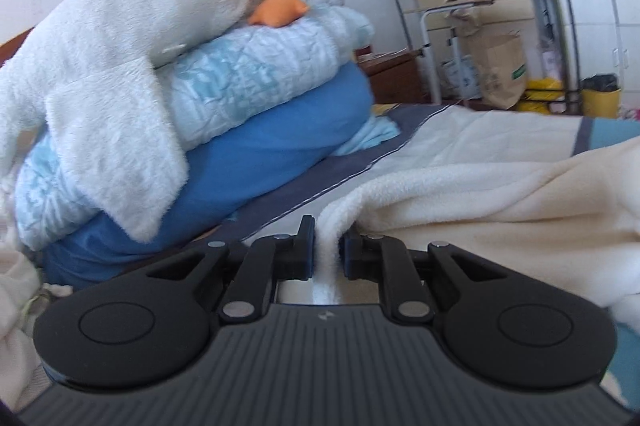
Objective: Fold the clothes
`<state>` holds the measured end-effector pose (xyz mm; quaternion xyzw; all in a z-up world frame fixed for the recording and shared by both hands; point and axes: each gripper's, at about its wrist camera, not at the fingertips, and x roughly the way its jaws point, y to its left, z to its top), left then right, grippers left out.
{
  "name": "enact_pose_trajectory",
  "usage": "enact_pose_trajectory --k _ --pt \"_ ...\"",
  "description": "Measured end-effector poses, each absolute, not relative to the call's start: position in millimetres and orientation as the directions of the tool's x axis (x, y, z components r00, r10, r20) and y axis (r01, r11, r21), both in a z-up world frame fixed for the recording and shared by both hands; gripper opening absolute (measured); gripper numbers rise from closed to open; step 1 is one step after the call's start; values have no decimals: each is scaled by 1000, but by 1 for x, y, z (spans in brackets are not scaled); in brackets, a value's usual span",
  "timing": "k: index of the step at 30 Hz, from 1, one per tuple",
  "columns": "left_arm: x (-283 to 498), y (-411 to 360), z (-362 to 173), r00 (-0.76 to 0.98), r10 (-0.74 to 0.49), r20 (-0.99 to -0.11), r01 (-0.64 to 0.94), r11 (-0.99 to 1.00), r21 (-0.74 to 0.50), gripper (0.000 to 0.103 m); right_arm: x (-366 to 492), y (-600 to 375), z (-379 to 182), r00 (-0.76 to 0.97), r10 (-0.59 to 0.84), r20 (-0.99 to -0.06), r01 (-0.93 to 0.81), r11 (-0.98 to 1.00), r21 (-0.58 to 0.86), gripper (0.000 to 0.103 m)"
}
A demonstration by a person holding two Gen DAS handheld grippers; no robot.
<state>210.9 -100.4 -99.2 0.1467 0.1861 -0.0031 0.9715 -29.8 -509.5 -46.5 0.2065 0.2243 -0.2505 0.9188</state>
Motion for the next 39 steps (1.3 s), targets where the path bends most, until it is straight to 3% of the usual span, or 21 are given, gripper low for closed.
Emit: enact_pose_trajectory --k 7,10,13,14,15,16,18,21,25,29,31,32,34,36,39 --pt "222 -84 -91 945 104 -309 -21 965 260 13 -3 -504 -69 699 -394 -597 555 826 104 81" --pt "225 -86 -95 943 90 -321 -7 968 250 13 3 -509 -76 678 -420 -604 550 834 38 91" --pt "230 -94 -110 935 96 -343 7 958 286 13 16 -520 -93 642 -390 -660 521 854 2 89" --pt "231 -95 -113 931 95 -351 13 956 292 13 19 -522 -99 633 -365 -683 502 865 3 81" --pt "231 -95 -114 930 91 -355 17 957 291 12 22 -523 -104 623 -339 -705 483 876 5 43" --pt "231 -95 -114 930 87 -359 22 957 288 12 25 -525 -110 611 -314 -727 464 886 8 18" --pt "228 -90 -105 936 65 -347 31 964 264 12 17 -514 -100 629 -377 -680 456 887 -70 16" --pt "217 -75 -79 940 10 -341 60 979 192 12 -20 -494 -55 710 -471 -523 486 866 -120 14" --pt "192 -52 -41 945 -58 -321 105 986 132 12 -68 -473 7 783 -535 -318 542 837 -72 10" --pt "176 -41 5 989 -31 -147 48 992 117 12 -69 -486 46 788 -584 -195 584 809 -63 10" --pt "189 -41 26 992 -30 -120 38 997 69 12 -56 -502 62 796 -584 -159 588 809 -26 10" --pt "196 -40 36 994 -29 -107 34 998 45 12 -43 -515 64 800 -576 -169 588 809 21 11" --pt "226 -54 33 984 -15 -178 31 996 85 13 -12 -541 56 791 -564 -236 598 795 102 17" --pt "259 -78 4 954 22 -299 42 978 207 18 20 -558 31 748 -565 -348 632 767 113 30" --pt "270 -99 -55 892 68 -446 91 942 324 18 40 -561 -10 627 -596 -501 720 689 82 34"
